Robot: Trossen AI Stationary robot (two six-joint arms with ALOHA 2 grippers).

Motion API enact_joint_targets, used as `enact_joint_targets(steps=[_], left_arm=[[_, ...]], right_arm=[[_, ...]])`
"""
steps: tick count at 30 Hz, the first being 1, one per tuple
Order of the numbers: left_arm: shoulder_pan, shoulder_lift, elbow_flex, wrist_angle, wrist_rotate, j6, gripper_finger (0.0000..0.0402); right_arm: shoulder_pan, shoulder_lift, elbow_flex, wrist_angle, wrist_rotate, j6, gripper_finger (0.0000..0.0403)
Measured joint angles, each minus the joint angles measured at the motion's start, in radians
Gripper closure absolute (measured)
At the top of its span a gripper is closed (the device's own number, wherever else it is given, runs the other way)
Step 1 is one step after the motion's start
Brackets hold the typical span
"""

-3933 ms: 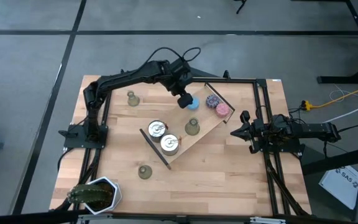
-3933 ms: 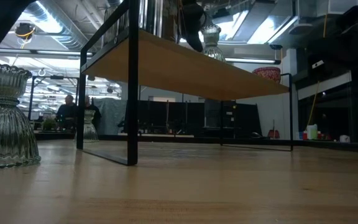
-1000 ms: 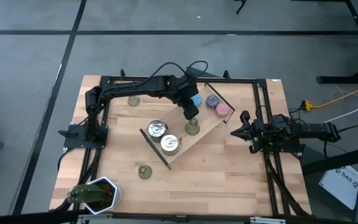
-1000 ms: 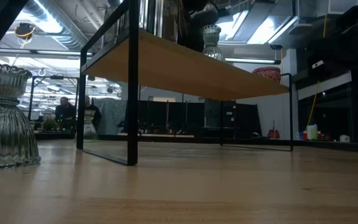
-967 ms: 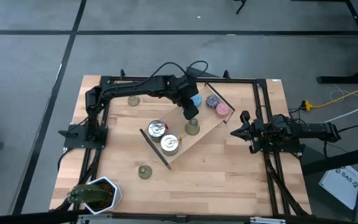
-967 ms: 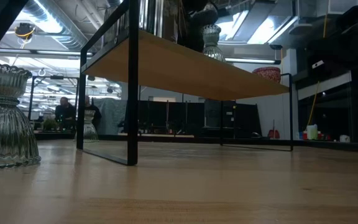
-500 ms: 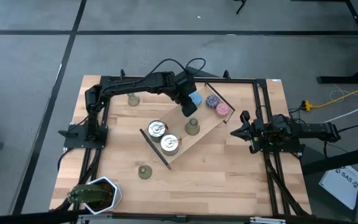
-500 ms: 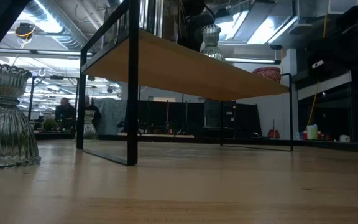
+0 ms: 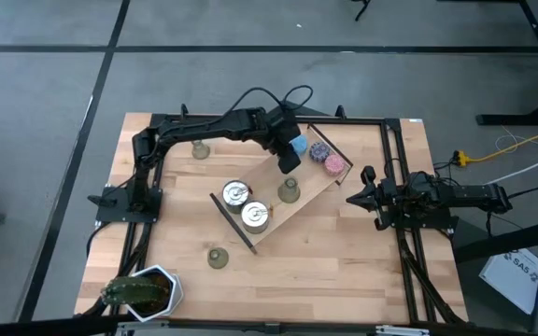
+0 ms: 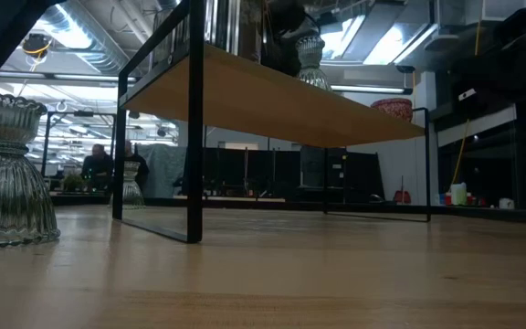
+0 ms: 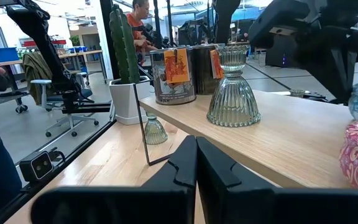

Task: Pick & Place candle stick holders
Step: Put the blue patterned scented candle on the shelf

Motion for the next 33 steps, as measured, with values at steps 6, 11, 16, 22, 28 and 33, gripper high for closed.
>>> enact_joint_targets(steps=[6,11,16,22,28,33], left_arm=[[0.01,0.0,0.0,-0.008,0.012,0.017,0.04],[0.03,-0.004,0.0,-0.095,0.046,0.027,0.04],[0.056,-0.005,0.0,-0.107,0.006,0.072,0.04],[0.065,-0.004,0.0,-0.035,-0.003,0.082,0.04],[0.065,0.002,0.0,0.046,0.013,0.077,0.04],[0.065,0.01,0.0,0.054,0.016,0.073,0.04]], right_arm=[[0.0,0.0,0.0,0.0,0.0,0.0,0.0393],[0.0,0.0,0.0,0.0,0.0,0.0,0.0393],[0.0,0.0,0.0,0.0,0.0,0.0,0.0393],[0.0,0.0,0.0,0.0,0.0,0.0,0.0393],[0.0,0.0,0.0,0.0,0.0,0.0,0.0393],[0.0,0.0,0.0,0.0,0.0,0.0,0.0393]])
